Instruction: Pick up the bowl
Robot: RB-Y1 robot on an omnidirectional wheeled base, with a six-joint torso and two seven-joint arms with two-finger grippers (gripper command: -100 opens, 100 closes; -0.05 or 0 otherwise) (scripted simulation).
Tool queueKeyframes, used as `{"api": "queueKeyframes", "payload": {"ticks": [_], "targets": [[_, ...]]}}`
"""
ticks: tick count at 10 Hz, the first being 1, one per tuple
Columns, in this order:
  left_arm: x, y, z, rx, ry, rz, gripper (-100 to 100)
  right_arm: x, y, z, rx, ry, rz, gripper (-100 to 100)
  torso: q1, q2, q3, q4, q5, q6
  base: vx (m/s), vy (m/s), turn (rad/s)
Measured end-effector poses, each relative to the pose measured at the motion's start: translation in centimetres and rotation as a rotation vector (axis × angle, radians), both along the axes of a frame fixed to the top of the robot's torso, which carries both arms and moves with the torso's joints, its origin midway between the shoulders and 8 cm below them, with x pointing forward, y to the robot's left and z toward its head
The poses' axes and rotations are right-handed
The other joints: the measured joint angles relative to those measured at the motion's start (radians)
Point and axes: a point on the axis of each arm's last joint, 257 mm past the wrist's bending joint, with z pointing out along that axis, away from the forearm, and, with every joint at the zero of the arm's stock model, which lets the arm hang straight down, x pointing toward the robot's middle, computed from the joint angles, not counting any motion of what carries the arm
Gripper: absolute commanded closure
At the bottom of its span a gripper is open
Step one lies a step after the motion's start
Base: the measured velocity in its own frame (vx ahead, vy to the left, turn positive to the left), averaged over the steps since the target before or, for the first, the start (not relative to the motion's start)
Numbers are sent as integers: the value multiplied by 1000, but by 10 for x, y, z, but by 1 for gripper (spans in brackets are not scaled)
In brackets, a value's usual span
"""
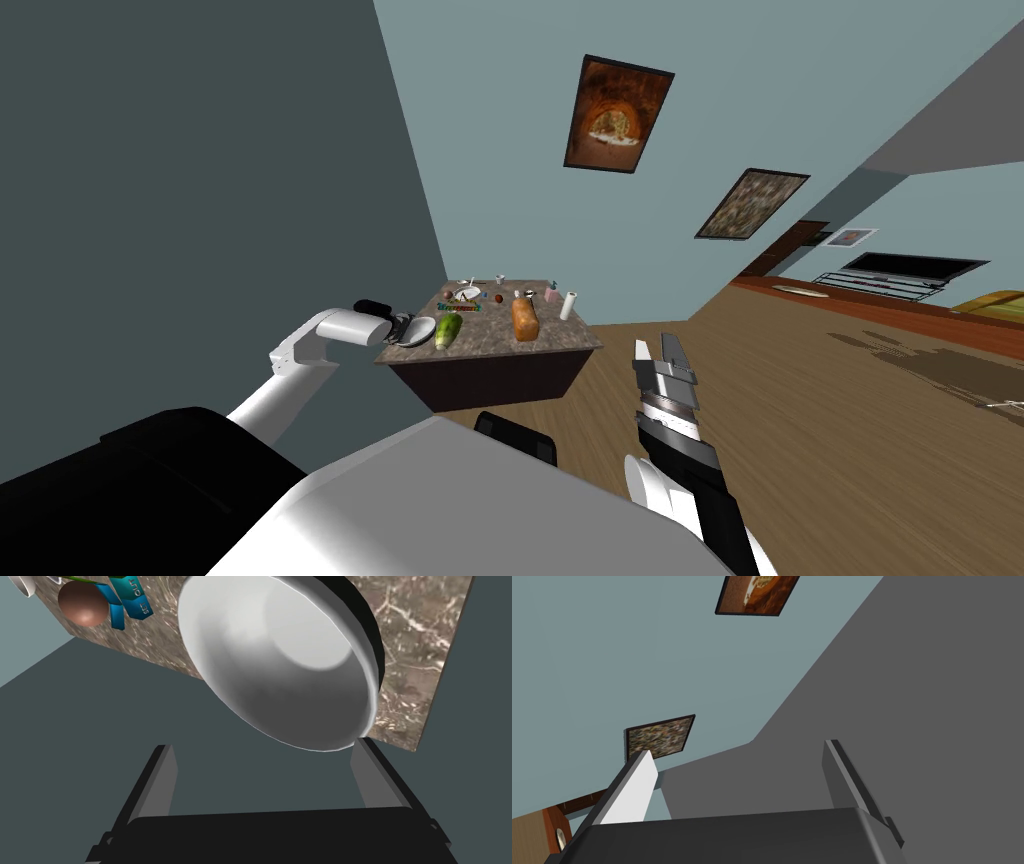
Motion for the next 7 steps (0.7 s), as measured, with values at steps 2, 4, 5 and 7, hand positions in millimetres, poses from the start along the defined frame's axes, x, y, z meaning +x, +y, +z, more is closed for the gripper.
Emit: {"api": "queueKeyframes", "payload": {"ticks": [2,4,5,7], "targets": [[-11,6,-7,-24,46,27,-100,0,0,0,0,0,0,0,0,0,0,0,0,0,7,20,-74],[-22,12,-16,-50,93,54,-100,0,0,0,0,0,0,0,0,0,0,0,0,0,12,21,-59],[-27,13,-17,-58,109,62,-100,0,0,0,0,0,0,0,0,0,0,0,0,0,8,17,-74],[-43,15,-26,-95,166,93,-100,0,0,0,0,0,0,0,0,0,0,0,0,0,18,29,-99]]}}
